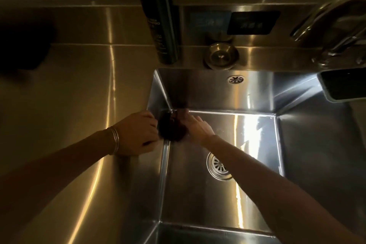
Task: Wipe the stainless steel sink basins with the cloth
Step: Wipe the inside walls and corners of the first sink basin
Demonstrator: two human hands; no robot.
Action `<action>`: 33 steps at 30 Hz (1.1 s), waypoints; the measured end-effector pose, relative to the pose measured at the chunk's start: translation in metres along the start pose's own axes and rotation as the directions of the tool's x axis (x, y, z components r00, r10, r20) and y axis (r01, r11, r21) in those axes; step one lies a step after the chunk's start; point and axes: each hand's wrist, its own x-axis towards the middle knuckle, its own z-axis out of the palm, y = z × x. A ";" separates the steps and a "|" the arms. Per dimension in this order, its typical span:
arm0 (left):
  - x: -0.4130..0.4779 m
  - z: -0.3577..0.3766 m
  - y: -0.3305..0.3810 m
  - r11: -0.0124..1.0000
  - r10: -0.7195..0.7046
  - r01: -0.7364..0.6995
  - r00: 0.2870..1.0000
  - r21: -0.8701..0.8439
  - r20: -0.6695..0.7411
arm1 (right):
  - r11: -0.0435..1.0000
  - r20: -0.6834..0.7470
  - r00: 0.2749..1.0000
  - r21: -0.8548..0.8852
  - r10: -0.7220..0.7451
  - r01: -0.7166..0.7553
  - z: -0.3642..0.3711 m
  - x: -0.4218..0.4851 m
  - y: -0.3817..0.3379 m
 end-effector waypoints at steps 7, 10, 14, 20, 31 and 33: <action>-0.002 0.010 -0.006 0.997 -0.005 0.003 1.000 -0.077 -0.027 | 0.989 0.079 0.986 -0.008 0.149 -0.149 0.066 0.065 -0.011; -0.002 0.015 -0.007 0.994 -0.003 -0.002 0.999 -0.105 -0.048 | 0.989 -0.056 0.995 -0.113 0.085 -0.091 0.083 0.062 -0.008; -0.002 0.014 -0.008 0.995 -0.015 0.010 0.998 -0.100 -0.053 | 0.884 0.062 0.954 -0.364 -0.292 0.294 0.080 0.032 0.026; -0.003 0.012 -0.008 0.992 -0.024 0.020 0.999 -0.123 -0.030 | 0.783 -0.284 0.733 0.140 0.618 -0.606 0.076 0.030 0.047; 0.001 0.000 -0.003 0.988 -0.053 0.063 0.996 -0.138 0.078 | 0.853 -0.095 0.956 -0.483 -0.278 0.200 0.084 0.034 0.062; 0.000 0.002 -0.003 0.988 -0.063 0.079 0.991 -0.130 0.122 | 0.946 -0.307 0.942 -0.246 0.132 -0.212 0.076 0.040 0.067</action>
